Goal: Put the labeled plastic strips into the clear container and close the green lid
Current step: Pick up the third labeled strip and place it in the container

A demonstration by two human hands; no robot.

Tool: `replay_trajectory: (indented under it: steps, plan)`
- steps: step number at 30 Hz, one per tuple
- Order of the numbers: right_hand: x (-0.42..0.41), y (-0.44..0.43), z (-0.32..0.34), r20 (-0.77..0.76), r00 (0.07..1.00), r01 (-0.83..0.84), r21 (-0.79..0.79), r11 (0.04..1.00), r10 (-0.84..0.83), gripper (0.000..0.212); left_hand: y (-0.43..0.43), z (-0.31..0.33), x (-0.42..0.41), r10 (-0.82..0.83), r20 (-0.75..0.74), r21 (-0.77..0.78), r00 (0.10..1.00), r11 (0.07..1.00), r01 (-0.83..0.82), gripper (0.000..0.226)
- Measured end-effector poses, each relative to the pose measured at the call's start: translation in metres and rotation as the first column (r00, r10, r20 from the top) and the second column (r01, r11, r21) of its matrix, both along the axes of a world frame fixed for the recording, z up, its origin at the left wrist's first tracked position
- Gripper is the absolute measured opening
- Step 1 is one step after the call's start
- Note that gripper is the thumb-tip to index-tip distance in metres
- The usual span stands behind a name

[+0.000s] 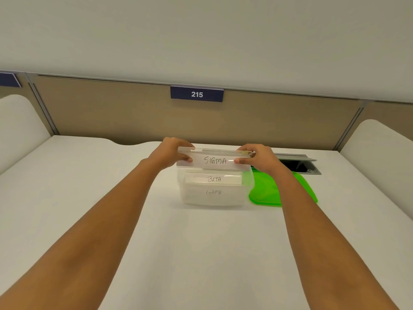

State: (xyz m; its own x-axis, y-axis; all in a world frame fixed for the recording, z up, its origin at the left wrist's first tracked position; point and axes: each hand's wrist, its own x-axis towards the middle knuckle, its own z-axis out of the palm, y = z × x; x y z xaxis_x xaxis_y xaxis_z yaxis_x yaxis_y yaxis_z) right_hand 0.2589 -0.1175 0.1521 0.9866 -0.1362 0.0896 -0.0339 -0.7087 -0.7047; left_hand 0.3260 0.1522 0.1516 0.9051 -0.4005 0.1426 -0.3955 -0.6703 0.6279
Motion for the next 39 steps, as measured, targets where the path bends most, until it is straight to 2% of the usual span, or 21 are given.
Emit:
replay_trajectory:
  steps: [10, 20, 27, 31, 34, 39]
  plan:
    - [0.028, -0.014, -0.015, -0.050, 0.999, -0.002, -0.141, 0.990, -0.005, 0.035, -0.027, -0.023, 0.025, -0.035, -0.032, 0.044, 0.999, 0.998, 0.037, 0.034]
    - [0.051, -0.011, -0.031, -0.185, 0.982, -0.024, -0.306, 0.952, -0.035, 0.036, -0.042, -0.040, 0.050, 0.008, 0.042, 0.285, 0.999, 0.958, -0.020, 0.044]
    - [0.062, -0.004, -0.033, -0.289, 0.956, -0.109, -0.512, 0.852, -0.051, 0.041, -0.053, -0.056, 0.062, -0.007, 0.049, 0.441, 0.999, 0.897, -0.015, 0.047]
    - [0.067, 0.005, -0.034, -0.321, 0.945, -0.156, -0.603, 0.782, -0.059, 0.038, -0.055, -0.066, 0.064, -0.005, 0.029, 0.480, 1.000, 0.877, -0.010, 0.047]
    - [0.070, 0.011, -0.038, -0.346, 0.936, -0.186, -0.645, 0.742, -0.066, 0.038, -0.057, -0.073, 0.065, -0.034, 0.029, 0.534, 0.999, 0.845, 0.013, 0.046]
    - [0.073, 0.015, -0.047, -0.374, 0.925, -0.216, -0.654, 0.725, -0.063, 0.032, -0.059, -0.081, 0.067, -0.086, 0.072, 0.636, 0.994, 0.772, 0.021, 0.043]
